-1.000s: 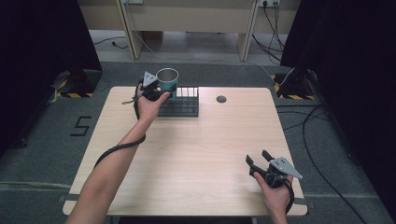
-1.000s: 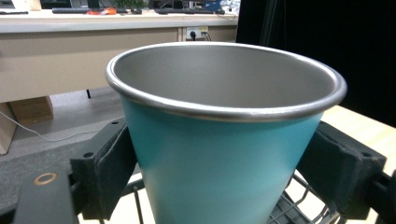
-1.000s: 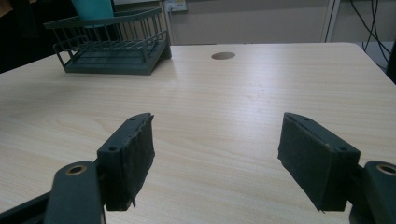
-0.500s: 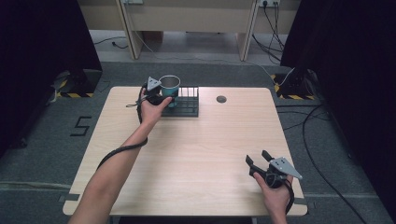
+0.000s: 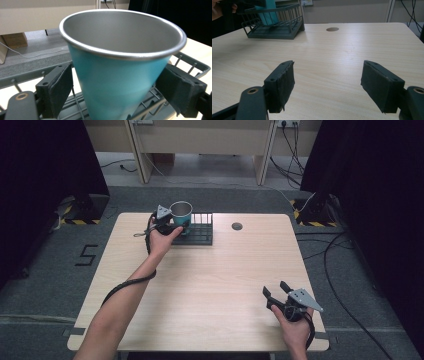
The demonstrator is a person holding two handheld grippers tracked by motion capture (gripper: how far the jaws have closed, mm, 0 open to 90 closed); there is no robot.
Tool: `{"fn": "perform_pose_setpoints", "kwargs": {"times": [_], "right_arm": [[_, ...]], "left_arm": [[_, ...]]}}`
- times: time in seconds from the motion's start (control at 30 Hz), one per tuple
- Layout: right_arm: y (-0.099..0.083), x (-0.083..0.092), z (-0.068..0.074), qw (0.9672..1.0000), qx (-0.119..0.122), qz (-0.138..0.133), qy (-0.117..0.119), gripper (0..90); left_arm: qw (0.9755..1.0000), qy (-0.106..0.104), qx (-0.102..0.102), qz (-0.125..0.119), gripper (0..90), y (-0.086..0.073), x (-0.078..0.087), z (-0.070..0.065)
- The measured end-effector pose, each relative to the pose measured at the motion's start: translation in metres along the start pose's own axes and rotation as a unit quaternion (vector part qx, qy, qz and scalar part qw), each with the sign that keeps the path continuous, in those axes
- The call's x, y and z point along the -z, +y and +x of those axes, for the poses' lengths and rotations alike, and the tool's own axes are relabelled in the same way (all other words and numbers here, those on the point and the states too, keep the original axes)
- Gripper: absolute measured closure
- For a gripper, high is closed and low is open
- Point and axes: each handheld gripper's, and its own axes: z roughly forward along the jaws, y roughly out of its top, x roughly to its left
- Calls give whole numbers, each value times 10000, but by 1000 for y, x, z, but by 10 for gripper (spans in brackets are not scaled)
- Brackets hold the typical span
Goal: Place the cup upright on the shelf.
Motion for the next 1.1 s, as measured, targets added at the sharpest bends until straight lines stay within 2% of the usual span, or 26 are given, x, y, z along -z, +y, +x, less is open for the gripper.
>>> {"fn": "perform_pose_setpoints", "kwargs": {"times": [0.13,0.33,0.5,0.67,0.8,0.83,0.87,0.97,1.0,1.03,1.1], "right_arm": [[0,0,1,10000,1,8,-6,272],[0,-1,2,10000,11,23,-1,271],[0,-1,3,10000,56,11,-1,271],[1,-1,3,10000,60,12,-2,271],[1,-1,4,10000,57,14,4,271],[1,-1,4,10000,55,13,2,271],[1,-1,4,10000,50,15,6,271],[1,-1,5,10000,55,9,2,271],[1,-1,5,10000,58,12,0,271],[1,-1,5,10000,75,15,-6,271],[1,-2,5,10000,66,13,0,271]], "left_arm": [[9999,10,10,-158,142,1,10,1],[9997,-4,5,-231,143,3,24,3],[9996,-48,-108,-268,143,2,41,5],[9995,-36,-138,-289,142,2,54,6],[9992,-100,-215,-318,143,1,73,7],[9992,-100,-215,-318,142,1,73,7],[9991,-129,-233,-321,142,-1,82,8],[9991,-145,-213,-328,142,-5,92,9],[9991,-137,-211,-347,142,-9,101,10],[9991,-137,-211,-347,142,-9,101,10],[9991,-121,-203,-355,142,-14,115,12]]}}
